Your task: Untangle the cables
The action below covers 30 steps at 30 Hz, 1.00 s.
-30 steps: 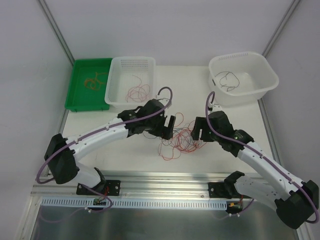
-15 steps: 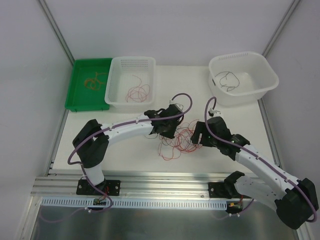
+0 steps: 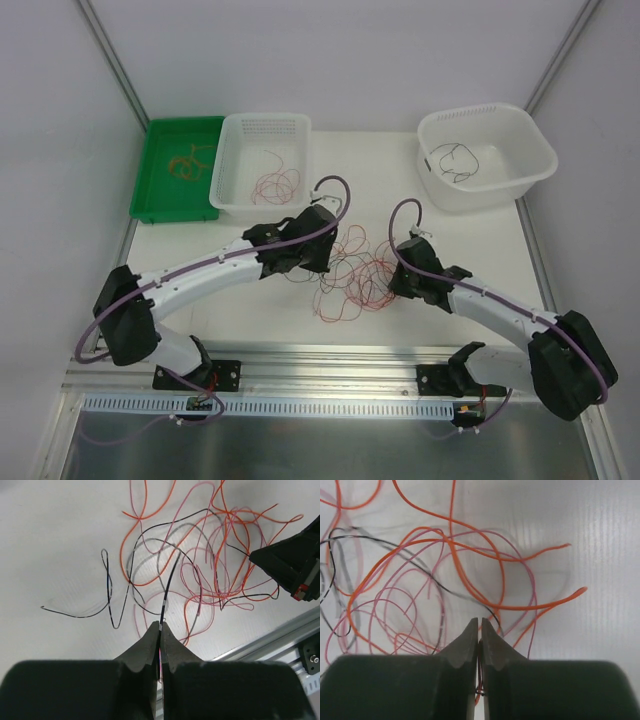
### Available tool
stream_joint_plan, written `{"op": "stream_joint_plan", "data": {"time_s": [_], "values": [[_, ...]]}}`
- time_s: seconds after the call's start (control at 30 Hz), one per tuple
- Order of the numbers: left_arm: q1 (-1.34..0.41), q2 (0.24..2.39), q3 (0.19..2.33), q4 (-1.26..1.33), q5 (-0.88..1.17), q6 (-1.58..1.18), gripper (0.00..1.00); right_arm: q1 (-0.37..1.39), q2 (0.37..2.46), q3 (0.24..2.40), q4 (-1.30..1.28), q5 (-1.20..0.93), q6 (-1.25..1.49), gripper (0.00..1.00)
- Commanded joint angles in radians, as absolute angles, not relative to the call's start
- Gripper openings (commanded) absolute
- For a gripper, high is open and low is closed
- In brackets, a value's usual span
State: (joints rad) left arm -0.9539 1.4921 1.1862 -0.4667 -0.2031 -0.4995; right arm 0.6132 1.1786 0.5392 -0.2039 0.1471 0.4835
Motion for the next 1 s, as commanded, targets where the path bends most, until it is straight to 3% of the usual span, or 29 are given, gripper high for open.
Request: {"op": "stream_joint_plan", "data": {"time_s": [0.0, 0.27, 0.43, 0.73, 0.97], "values": [[-0.908, 1.359, 1.155, -0.502, -0.238, -0.503, 0.0, 0.614, 1.144, 0.532, -0.208, 0.256, 0.497, 0.01], [-0.668, 1.046, 1.124, -0.658, -0.235, -0.442, 0.0, 0.503, 1.005, 0.522, -0.366, 0.327, 0.439, 0.01], [-0.557, 0.928, 1.189, -0.793, -0.357, -0.367, 0.0, 0.374, 0.885, 0.543, -0.455, 0.31, 0.384, 0.01], [-0.385, 0.894, 1.282, -0.963, -0.561, -0.33, 0.0, 0.278, 0.811, 0.667, -0.601, 0.319, 0.319, 0.01], [-0.272, 0.884, 1.376, -1.015, -0.874, -0.29, 0.0, 0.219, 0.807, 0.699, -0.638, 0.302, 0.322, 0.01]]}}
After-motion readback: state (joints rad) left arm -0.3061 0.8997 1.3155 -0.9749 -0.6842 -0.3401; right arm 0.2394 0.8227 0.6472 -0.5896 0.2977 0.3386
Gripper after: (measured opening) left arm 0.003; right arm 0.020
